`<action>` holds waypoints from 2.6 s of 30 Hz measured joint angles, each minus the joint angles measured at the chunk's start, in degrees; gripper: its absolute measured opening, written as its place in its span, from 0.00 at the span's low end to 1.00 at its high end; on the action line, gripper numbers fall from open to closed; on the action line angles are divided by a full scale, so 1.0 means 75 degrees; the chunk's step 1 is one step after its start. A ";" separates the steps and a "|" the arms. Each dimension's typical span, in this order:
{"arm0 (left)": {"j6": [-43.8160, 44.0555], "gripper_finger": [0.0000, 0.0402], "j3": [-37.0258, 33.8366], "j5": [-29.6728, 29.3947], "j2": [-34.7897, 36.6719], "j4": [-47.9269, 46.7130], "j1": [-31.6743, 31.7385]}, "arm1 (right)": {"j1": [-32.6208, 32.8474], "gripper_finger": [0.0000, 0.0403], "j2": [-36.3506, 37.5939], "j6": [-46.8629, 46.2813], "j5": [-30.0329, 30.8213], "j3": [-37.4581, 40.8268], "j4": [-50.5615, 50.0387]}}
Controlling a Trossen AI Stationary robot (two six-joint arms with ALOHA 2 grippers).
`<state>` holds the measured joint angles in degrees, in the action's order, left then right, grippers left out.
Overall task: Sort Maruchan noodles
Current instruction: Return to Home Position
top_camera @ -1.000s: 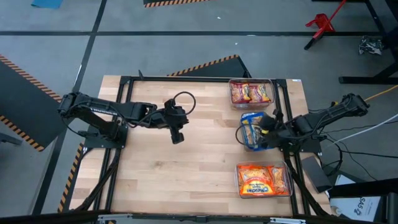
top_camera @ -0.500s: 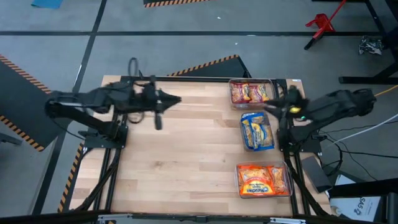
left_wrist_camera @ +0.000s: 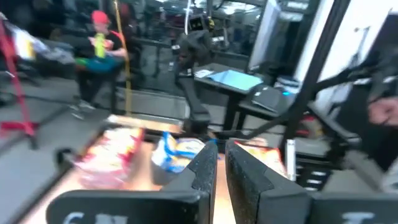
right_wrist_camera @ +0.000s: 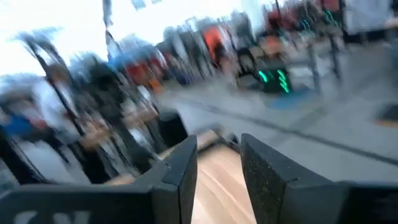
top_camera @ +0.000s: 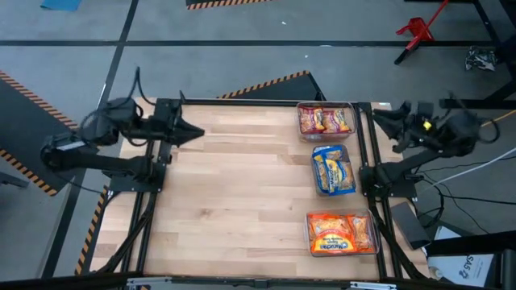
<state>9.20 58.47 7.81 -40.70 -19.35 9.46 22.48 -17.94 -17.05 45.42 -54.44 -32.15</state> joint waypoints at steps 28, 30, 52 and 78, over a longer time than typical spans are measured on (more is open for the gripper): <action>0.3254 0.07 -0.7176 0.2195 0.3822 0.4943 0.0344 | 0.0000 0.27 0.2367 0.0303 -0.3812 0.7202 0.5538; 0.3261 0.07 -0.7337 0.2172 0.4011 0.4960 0.0338 | 0.0000 0.27 0.2367 0.0299 -0.3899 0.7202 0.5400; 0.2247 0.07 -0.7739 0.1106 0.4391 0.4115 0.0332 | 0.0000 0.27 0.2361 0.0909 -0.3411 0.7196 0.4804; 0.2295 0.07 -0.7739 0.1023 0.4391 0.4121 0.0338 | 0.0000 0.27 0.2361 0.0917 -0.3437 0.7196 0.4772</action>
<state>26.41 0.43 15.49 -7.77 11.55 11.99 22.48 -0.23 -10.17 19.64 -0.47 3.64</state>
